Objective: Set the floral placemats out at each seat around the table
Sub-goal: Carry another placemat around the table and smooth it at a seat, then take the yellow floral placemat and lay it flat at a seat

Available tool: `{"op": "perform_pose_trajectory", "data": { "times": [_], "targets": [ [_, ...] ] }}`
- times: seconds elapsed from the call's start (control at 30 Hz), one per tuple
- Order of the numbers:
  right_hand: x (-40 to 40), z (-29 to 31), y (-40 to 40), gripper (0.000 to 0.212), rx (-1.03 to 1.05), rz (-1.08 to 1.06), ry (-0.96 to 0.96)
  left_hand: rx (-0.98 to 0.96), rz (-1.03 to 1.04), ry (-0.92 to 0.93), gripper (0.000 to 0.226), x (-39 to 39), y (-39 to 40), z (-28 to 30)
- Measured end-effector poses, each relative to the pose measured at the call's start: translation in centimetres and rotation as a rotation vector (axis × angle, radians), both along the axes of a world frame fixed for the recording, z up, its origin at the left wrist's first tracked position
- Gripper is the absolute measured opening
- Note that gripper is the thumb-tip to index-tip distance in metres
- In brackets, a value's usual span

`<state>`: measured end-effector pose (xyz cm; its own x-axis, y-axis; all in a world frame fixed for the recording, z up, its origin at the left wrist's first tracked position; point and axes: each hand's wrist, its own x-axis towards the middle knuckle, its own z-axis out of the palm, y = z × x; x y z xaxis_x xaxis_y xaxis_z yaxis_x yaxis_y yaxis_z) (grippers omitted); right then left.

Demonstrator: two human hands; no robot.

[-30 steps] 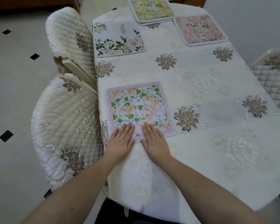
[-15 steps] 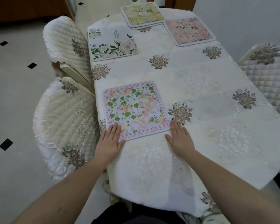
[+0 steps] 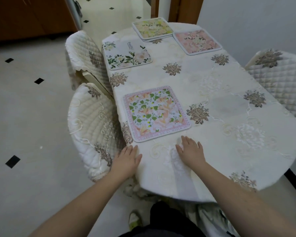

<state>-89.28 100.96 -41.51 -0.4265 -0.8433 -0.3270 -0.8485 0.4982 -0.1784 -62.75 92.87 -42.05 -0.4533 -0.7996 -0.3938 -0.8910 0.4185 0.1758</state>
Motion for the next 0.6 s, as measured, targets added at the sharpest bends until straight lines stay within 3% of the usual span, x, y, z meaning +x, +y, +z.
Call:
{"op": "perform_pose_trajectory", "data": {
  "times": [0.3, 0.5, 0.6],
  "targets": [
    [8.1, 4.7, 3.2, 0.07, -0.127, 0.153, -0.017, -0.087, -0.225, -0.064, 0.067, 3.1, 3.9, 5.9],
    [8.7, 6.5, 5.5, 0.068, -0.077, 0.224, -0.063, -0.231, -0.215, 0.004, 0.07, 3.8, 4.9, 9.4],
    [8.2, 7.0, 6.2, 0.066, -0.038, 0.27, -0.036, -0.202, -0.143, 0.048, 0.067, 3.6, 4.8, 9.7]
  ]
}}
